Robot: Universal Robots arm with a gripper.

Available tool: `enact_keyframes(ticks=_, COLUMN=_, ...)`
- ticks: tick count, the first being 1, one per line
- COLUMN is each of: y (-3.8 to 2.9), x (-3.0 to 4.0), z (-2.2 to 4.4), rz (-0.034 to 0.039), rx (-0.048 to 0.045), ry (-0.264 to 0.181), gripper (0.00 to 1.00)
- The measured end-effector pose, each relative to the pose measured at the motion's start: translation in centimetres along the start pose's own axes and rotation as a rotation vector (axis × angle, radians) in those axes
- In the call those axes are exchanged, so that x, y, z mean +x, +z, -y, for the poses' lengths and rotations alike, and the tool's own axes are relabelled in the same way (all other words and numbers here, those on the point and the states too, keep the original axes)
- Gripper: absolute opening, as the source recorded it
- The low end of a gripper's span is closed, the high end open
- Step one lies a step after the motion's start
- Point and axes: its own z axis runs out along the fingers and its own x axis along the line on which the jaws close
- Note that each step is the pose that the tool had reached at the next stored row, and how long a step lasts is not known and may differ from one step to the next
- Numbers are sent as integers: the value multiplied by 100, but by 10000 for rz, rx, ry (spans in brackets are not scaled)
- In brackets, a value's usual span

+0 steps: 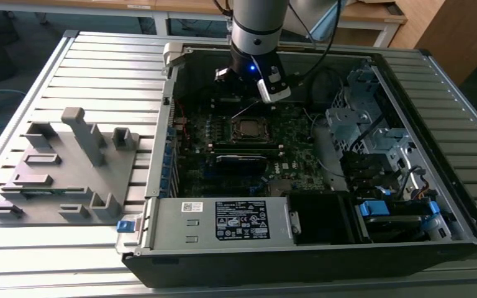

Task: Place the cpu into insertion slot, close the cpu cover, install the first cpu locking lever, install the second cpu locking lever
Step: 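Install the first cpu locking lever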

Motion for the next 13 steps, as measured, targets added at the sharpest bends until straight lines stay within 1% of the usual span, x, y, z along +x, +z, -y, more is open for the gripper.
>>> enact_keyframes(ticks=5, y=20, x=-54, z=-15, rz=2, rx=31, ry=-1, gripper=10)
enact_keyframes(ticks=10, y=33, x=-56, z=-44, rz=3, rx=34, ry=-1, gripper=10)
enact_keyframes(ticks=13, y=45, x=-55, z=-56, rz=4, rx=52, ry=-1, gripper=10)
